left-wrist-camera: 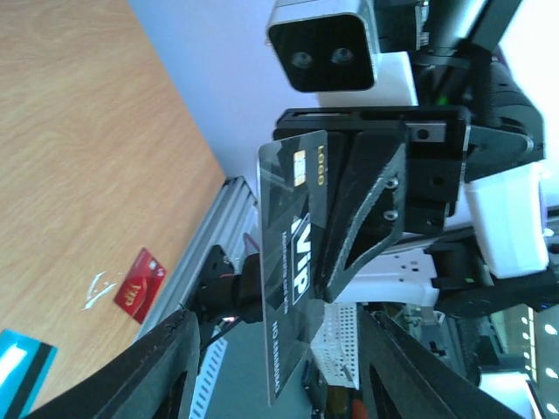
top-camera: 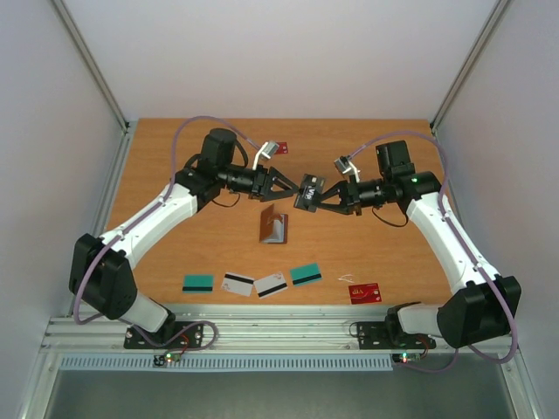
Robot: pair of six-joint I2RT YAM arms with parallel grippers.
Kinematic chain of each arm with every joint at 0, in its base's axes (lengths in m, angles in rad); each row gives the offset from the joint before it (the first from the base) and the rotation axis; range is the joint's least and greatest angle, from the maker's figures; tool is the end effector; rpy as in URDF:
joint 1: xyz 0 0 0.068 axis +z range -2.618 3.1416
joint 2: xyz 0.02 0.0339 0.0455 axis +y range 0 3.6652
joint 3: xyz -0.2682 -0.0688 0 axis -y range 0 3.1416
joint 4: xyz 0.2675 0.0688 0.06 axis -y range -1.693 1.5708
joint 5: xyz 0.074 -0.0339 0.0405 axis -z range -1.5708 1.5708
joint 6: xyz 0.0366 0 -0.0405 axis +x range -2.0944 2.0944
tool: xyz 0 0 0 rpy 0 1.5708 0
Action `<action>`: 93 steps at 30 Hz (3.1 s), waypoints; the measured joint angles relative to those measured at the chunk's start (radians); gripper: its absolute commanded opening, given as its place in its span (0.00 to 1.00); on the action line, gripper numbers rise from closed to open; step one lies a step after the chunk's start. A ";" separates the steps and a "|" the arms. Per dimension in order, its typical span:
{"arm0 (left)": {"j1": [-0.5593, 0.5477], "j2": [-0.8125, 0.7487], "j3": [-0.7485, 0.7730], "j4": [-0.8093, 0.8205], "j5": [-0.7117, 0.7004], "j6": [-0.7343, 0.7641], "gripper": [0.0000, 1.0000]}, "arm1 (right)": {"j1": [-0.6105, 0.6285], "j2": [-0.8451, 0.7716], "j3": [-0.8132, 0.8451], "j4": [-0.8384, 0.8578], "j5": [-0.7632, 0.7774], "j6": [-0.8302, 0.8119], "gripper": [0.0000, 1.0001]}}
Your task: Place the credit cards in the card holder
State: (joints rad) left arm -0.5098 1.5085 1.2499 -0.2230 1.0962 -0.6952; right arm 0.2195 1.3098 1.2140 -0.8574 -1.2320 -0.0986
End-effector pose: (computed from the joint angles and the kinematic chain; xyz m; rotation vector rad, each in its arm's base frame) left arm 0.2963 -0.2030 0.3288 0.5908 2.2076 -1.8139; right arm 0.2586 0.0931 0.3365 -0.8226 2.0527 1.5657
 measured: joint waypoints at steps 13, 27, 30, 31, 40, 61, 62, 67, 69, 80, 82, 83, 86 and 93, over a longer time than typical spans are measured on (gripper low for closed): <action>0.000 0.019 -0.009 0.194 0.094 -0.157 0.19 | 0.002 0.000 -0.001 0.065 -0.114 0.011 0.01; 0.022 0.032 -0.014 0.135 -0.016 -0.167 0.00 | 0.012 0.019 -0.010 0.061 0.015 0.028 0.39; 0.062 0.003 0.008 -0.087 -0.161 -0.035 0.00 | 0.018 0.057 -0.050 0.068 0.122 0.059 0.47; 0.070 -0.004 0.016 -0.144 -0.204 0.005 0.00 | 0.023 0.076 -0.064 0.072 0.157 0.076 0.49; 0.125 -0.087 0.028 -0.557 -0.722 0.263 0.00 | 0.156 0.272 -0.086 0.142 0.386 0.178 0.61; 0.122 0.247 0.018 -0.605 -0.853 0.372 0.00 | 0.301 0.571 0.057 0.315 0.496 0.277 0.59; 0.121 0.263 0.024 -0.603 -0.845 0.372 0.00 | 0.301 0.582 0.069 0.318 0.498 0.279 0.59; 0.105 0.316 0.046 -0.585 -0.792 0.370 0.00 | 0.305 0.621 0.101 0.323 0.498 0.283 0.58; 0.094 0.332 0.053 -0.580 -0.768 0.367 0.00 | 0.306 0.630 0.110 0.324 0.497 0.283 0.58; 0.024 0.412 0.096 -0.533 -0.655 0.322 0.00 | 0.306 0.632 0.132 0.318 0.491 0.281 0.58; 0.013 0.428 0.109 -0.517 -0.629 0.307 0.00 | 0.306 0.632 0.132 0.311 0.491 0.279 0.58; 0.007 0.436 0.114 -0.507 -0.614 0.299 0.00 | 0.306 0.632 0.132 0.307 0.491 0.277 0.57; -0.003 0.445 0.113 -0.475 -0.565 0.269 0.00 | 0.305 0.632 0.132 0.293 0.494 0.272 0.57; 0.007 0.443 0.026 -0.378 -0.454 0.190 0.00 | 0.305 0.681 0.192 0.219 0.512 0.269 0.56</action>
State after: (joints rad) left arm -0.5030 1.9511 1.2755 -0.6010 0.6422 -0.5049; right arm 0.5247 1.9907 1.4059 -0.6380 -0.7197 0.1707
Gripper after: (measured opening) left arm 0.008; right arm 0.561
